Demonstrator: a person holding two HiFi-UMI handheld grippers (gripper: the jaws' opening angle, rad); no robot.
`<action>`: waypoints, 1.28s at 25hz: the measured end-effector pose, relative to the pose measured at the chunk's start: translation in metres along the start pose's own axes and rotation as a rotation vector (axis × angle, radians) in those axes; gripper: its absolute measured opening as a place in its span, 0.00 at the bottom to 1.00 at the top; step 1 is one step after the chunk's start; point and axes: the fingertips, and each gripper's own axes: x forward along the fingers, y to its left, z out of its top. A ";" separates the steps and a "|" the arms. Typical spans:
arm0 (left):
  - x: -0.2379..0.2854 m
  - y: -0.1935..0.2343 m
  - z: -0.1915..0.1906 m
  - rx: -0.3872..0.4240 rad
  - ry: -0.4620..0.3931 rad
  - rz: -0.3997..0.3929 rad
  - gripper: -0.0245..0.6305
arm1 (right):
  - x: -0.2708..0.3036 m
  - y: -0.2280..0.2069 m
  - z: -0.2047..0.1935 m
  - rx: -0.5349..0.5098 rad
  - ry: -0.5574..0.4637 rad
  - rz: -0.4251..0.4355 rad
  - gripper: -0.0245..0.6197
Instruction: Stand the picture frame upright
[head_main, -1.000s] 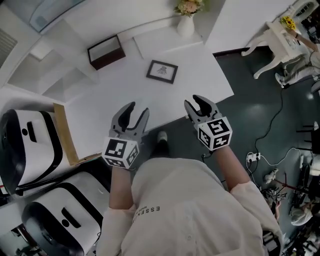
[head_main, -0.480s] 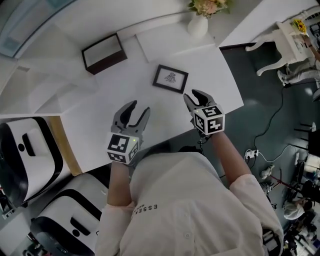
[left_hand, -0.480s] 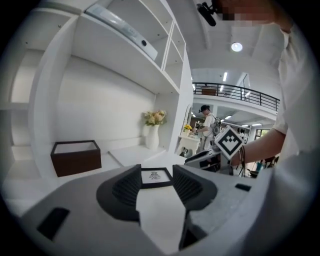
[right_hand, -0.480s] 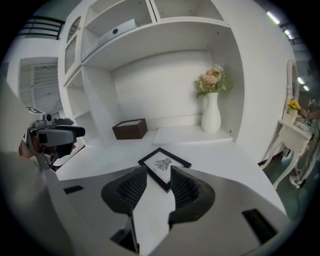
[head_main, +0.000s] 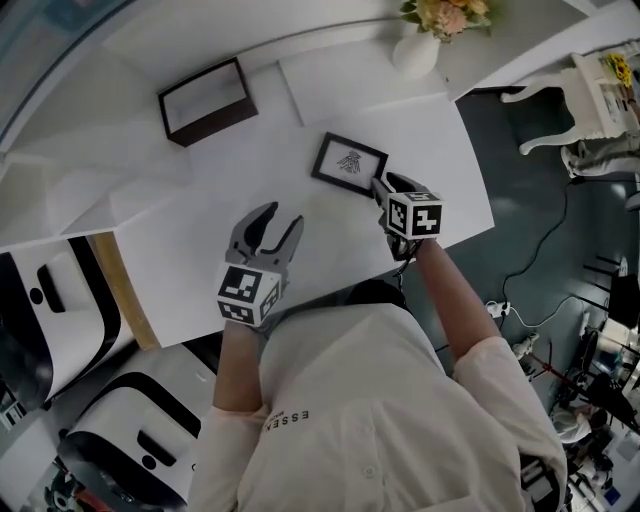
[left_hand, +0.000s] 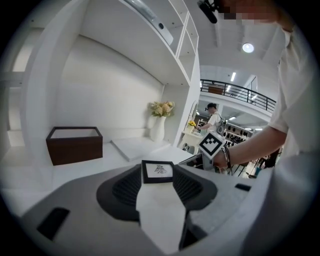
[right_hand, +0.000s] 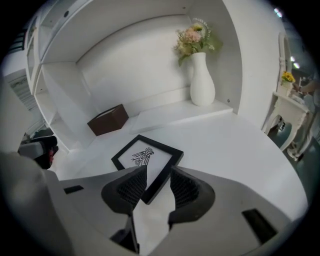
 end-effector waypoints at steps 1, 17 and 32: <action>0.000 0.002 -0.001 -0.002 0.003 0.003 0.31 | 0.006 -0.003 -0.001 0.022 0.010 -0.012 0.26; -0.009 0.016 0.000 -0.023 -0.012 0.068 0.31 | 0.022 -0.010 -0.018 0.073 0.076 -0.056 0.24; -0.030 -0.044 -0.019 -0.072 0.013 0.177 0.31 | -0.010 0.000 -0.058 -0.065 0.143 0.074 0.24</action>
